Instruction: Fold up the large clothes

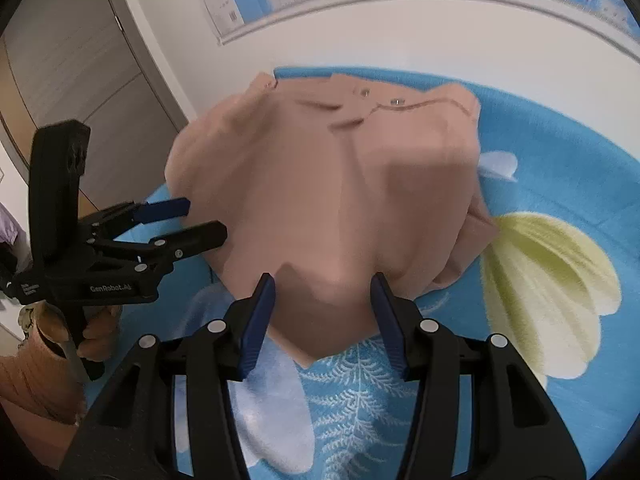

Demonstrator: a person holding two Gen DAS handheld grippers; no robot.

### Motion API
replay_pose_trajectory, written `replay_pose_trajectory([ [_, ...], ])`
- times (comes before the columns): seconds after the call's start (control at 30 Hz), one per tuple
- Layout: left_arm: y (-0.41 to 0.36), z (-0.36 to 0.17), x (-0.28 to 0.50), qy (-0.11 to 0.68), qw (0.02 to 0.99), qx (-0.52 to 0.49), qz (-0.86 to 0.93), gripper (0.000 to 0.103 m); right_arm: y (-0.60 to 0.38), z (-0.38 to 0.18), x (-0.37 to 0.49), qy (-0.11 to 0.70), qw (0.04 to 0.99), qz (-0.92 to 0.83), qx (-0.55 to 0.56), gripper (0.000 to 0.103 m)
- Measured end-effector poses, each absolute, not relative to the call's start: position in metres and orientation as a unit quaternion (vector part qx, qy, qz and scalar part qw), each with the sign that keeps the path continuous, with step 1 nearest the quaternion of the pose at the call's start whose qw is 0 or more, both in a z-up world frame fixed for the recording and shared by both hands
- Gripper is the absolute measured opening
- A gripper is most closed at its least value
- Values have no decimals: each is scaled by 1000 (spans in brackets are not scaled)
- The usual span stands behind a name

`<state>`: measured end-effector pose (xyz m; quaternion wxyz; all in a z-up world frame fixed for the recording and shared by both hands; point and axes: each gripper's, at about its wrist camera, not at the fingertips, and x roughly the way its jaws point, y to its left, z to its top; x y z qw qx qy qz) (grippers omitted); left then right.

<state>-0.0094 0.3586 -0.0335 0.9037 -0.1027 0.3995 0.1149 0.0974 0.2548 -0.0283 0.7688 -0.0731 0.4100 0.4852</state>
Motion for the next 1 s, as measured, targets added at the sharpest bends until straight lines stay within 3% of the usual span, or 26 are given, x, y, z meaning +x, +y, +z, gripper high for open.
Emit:
replay_pose_trajectory([
  [0.07, 357, -30, -13, 394, 906, -105, 117, 85, 250, -22, 96, 399, 775, 485, -67, 49],
  [0.17, 351, -23, -21, 382, 909, -105, 127, 86, 241, -17, 89, 388, 780, 488, -55, 60],
  [0.27, 344, -17, -29, 369, 913, -103, 140, 96, 237, -17, 78, 373, 791, 482, -53, 68],
  [0.33, 339, -13, -35, 359, 916, -102, 149, 96, 238, -20, 70, 367, 794, 481, -55, 72],
  [0.5, 332, -8, -49, 349, 914, -109, 175, 96, 234, -24, 54, 344, 807, 477, -61, 94],
  [1.0, 308, -2, -77, 324, 917, -94, 210, 96, 217, -19, 19, 319, 823, 465, -71, 97],
])
